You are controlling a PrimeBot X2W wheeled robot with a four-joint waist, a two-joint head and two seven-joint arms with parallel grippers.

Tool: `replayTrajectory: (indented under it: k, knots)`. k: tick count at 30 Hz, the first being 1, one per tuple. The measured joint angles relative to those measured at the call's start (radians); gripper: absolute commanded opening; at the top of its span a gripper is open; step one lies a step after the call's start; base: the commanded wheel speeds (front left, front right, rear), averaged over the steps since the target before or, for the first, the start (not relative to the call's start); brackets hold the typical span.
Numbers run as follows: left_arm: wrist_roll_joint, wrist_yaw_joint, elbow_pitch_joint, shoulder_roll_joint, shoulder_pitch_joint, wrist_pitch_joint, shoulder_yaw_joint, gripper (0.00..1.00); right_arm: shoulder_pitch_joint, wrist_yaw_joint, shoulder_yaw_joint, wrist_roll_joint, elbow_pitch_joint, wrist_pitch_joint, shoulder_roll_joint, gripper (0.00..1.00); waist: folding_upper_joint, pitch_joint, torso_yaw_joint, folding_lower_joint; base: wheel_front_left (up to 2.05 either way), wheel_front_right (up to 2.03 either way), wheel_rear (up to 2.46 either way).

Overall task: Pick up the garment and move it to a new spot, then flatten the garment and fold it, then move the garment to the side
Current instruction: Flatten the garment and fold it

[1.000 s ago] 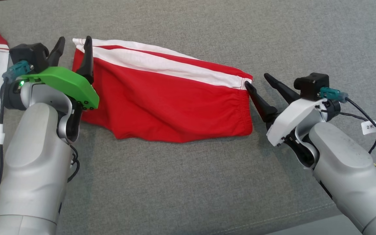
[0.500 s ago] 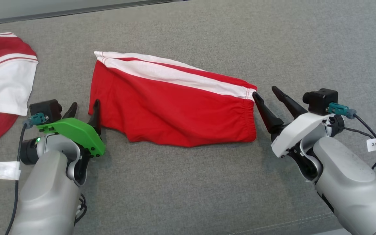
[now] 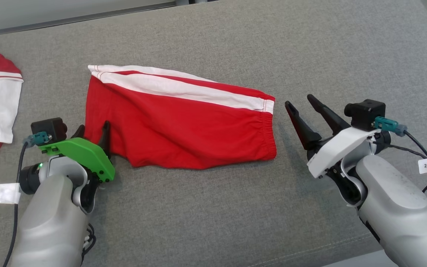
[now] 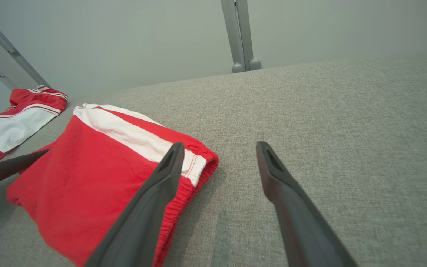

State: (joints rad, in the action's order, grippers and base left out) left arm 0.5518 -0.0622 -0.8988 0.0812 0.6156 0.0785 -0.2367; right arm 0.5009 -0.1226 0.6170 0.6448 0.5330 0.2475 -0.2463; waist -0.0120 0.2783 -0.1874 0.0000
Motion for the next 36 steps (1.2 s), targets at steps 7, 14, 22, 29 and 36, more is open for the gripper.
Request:
replayTrajectory:
  k: [7, 14, 22, 29, 36]
  knots:
    - [0.000, -0.009, -0.014, -0.002, 0.020, -0.007, -0.021, 0.00, -0.011, 0.009, -0.040, -0.005, -0.034, 0.002, -0.008, 1.00, 0.0000, 0.004, -0.006, 0.0000, 0.00, 0.00, 0.00]
    - [-0.002, -0.026, -0.019, -0.025, 0.019, -0.006, -0.056, 0.00, -0.049, 0.011, -0.072, -0.023, -0.048, 0.002, -0.014, 1.00, 0.0000, -0.009, 0.015, 0.0000, 0.00, 0.00, 0.00]
    - [-0.002, -0.035, -0.001, -0.035, -0.032, 0.030, -0.080, 0.00, -0.110, 0.010, -0.086, -0.022, -0.046, 0.003, -0.014, 1.00, 0.0000, -0.041, 0.049, 0.0000, 0.00, 0.00, 0.00]
    - [0.013, -0.043, 0.023, -0.043, -0.114, 0.064, -0.093, 0.00, -0.156, 0.010, -0.089, -0.020, -0.033, 0.003, -0.018, 1.00, 0.0000, -0.083, 0.077, 0.0000, 0.00, 0.00, 0.00]
    - [0.041, -0.045, 0.080, -0.046, -0.182, 0.082, -0.123, 0.00, -0.178, 0.009, -0.079, -0.011, -0.018, 0.003, -0.021, 1.00, 0.0000, -0.127, 0.097, 0.0000, 0.00, 0.00, 0.00]
